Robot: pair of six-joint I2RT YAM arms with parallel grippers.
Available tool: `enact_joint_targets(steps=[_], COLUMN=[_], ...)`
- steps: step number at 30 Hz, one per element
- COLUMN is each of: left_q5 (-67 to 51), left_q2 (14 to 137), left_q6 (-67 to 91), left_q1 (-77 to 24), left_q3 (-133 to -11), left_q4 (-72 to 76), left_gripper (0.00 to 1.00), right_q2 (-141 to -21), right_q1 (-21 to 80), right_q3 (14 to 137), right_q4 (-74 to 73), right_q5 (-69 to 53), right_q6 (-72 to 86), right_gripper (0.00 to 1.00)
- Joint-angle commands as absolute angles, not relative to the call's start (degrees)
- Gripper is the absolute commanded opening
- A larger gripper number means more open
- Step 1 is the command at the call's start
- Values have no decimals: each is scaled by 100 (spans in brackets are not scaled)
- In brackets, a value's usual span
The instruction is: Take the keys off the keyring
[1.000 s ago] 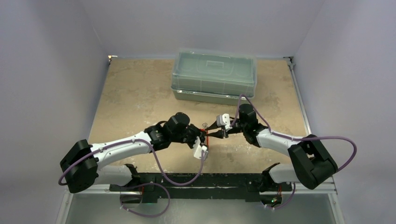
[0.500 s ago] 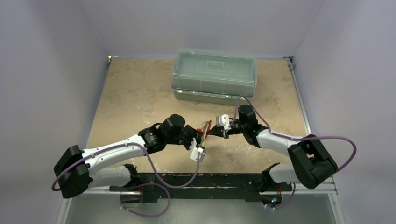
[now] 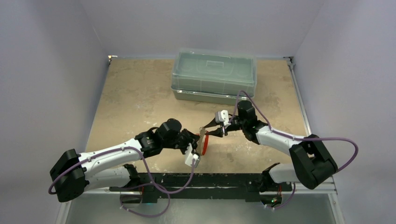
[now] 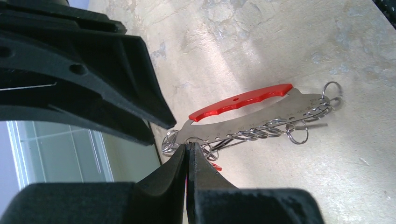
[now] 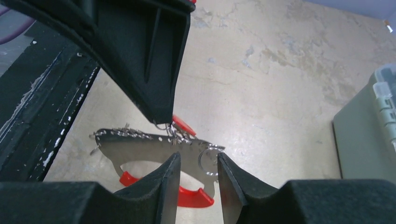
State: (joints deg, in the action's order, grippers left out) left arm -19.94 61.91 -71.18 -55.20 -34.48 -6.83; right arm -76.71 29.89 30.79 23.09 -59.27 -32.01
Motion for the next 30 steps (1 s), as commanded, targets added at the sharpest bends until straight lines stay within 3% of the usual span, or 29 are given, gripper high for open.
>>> enact_joint_targets(steps=[1, 22, 28, 30], left_q5=[-2228, -2322, -2295, -2262], left_q2=[6275, 6389, 6287, 6285], left_q6=[-7417, -7560, -7595, -7567], left_q1=[-5531, -5529, -5528, -5528], left_q3=[-3471, -3373, -3297, -3284], left_q4=[-243, 303, 254, 250], left_gripper=[0, 0, 0, 0], right_q2=[-7619, -7988, -7959, -7954], right_q1=[3070, 3367, 3366, 3368], right_q3=[3392, 3177, 3178, 3173], right_q4=[2100, 2145, 2143, 2140], right_q5=[-6156, -5765, -5746, -5748], right_q6=[-3170, -3794, -3848, -3850], right_gripper=[39, 33, 18, 7])
